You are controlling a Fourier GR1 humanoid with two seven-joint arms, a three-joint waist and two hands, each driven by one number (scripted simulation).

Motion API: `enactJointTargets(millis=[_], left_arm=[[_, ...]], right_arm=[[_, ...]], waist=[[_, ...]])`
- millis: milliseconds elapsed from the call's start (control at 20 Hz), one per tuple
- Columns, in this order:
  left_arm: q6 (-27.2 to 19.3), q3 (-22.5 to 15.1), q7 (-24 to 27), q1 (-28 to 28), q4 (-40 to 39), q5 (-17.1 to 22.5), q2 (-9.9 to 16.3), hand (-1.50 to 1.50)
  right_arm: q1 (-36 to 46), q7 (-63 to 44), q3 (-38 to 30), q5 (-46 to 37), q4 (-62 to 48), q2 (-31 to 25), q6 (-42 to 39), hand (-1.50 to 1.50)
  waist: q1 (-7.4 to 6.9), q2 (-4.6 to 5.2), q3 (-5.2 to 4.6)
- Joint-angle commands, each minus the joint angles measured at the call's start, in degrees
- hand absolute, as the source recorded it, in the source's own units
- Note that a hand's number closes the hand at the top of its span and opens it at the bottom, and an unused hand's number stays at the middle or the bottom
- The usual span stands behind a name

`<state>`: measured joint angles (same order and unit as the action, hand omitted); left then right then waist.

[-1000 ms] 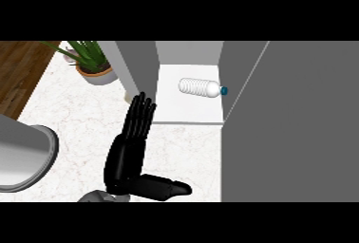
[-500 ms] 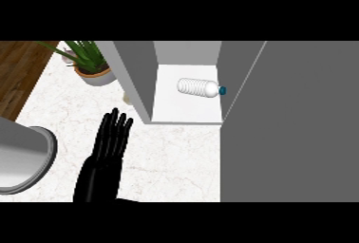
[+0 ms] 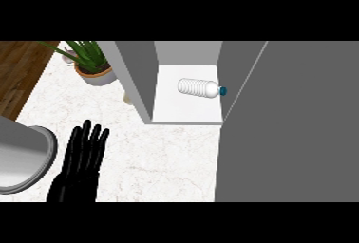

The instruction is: Pick up the bottled water, place it into the cabinet and close the cabinet

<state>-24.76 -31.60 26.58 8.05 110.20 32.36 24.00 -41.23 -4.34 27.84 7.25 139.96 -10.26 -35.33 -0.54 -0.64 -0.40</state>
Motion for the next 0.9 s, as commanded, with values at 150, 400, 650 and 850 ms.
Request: enactJointTargets(millis=[150, 400, 650, 850], left_arm=[[2.71, 4.39, 0.47, 4.09, 3.05, 3.05, 3.58, -1.5], [5.27, 3.88, 1.88, 8.1, 4.25, 3.25, 5.38, -1.5], [7.42, 7.5, 3.05, 9.48, 4.0, 5.27, 6.86, -1.5], [9.28, 8.86, 3.01, 10.83, 5.06, 6.65, 8.3, -1.5]], right_arm=[[8.06, -10.0, 15.57, -16.46, 9.28, 4.16, 3.69, 1.5], [15.82, -14.31, 19.2, -19.54, 5.41, 8.65, 6.47, 1.5], [23.61, -18.92, 21.27, -20.98, 2.51, 9.98, 10.71, 1.5], [29.98, -21.25, 21.82, -20.67, 0.12, 9.97, 14.63, 1.5]], waist=[[-0.65, -0.06, -0.16], [-1.12, -0.32, -0.16], [-0.84, -0.22, -0.21], [-1.36, -0.21, -0.25]])
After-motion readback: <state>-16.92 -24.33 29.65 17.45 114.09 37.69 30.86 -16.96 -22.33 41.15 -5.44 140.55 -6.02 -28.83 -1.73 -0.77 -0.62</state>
